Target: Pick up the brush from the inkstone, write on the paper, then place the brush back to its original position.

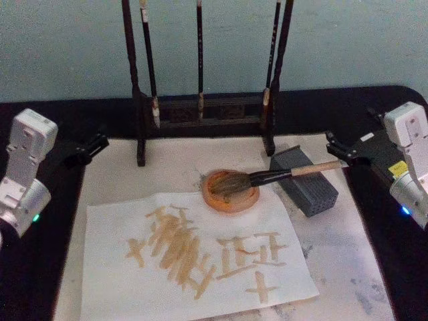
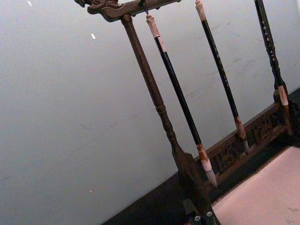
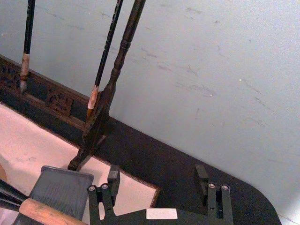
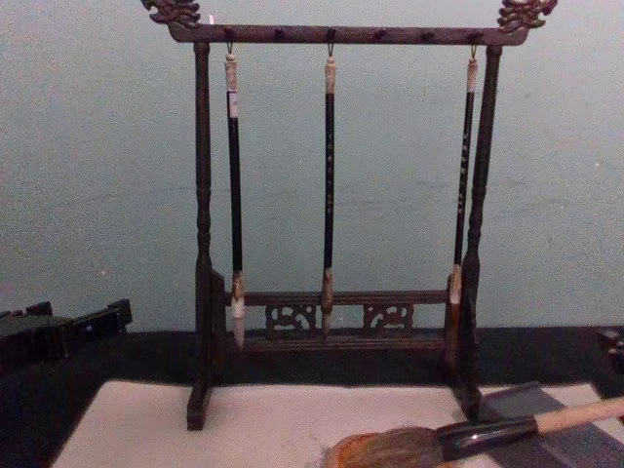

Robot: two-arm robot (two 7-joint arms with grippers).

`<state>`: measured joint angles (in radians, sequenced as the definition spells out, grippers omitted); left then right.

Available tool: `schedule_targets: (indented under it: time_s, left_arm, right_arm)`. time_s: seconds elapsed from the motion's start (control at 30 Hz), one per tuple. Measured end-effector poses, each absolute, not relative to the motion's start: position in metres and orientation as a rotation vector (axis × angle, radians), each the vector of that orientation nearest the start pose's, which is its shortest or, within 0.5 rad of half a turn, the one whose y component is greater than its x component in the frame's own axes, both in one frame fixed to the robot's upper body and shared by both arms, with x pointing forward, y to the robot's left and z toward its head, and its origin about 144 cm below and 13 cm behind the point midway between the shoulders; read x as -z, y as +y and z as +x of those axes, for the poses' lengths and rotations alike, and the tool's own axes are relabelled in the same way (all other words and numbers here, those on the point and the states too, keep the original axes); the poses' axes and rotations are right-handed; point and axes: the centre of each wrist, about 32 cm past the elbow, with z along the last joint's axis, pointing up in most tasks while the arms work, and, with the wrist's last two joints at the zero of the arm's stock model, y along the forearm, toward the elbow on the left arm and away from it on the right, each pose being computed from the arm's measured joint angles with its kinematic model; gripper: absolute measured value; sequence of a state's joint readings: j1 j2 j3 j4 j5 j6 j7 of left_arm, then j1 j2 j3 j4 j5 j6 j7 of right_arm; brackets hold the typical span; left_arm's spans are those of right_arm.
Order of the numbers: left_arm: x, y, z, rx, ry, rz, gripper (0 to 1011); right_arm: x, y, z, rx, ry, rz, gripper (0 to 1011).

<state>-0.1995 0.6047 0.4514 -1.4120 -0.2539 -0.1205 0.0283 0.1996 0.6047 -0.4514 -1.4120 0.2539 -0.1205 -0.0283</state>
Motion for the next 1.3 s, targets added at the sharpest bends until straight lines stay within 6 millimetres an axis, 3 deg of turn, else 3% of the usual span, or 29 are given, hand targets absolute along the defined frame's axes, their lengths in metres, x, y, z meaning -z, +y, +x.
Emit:
schedule_targets:
  time_s: [1.3]
  left_arm:
    - [-1.1398,0.3097,0.4886,-1.248,-0.285,0.305,1002]
  right_arm:
    - [-1.1398,-0.3097,0.4886,1.248,-0.285,-0.304,1008]
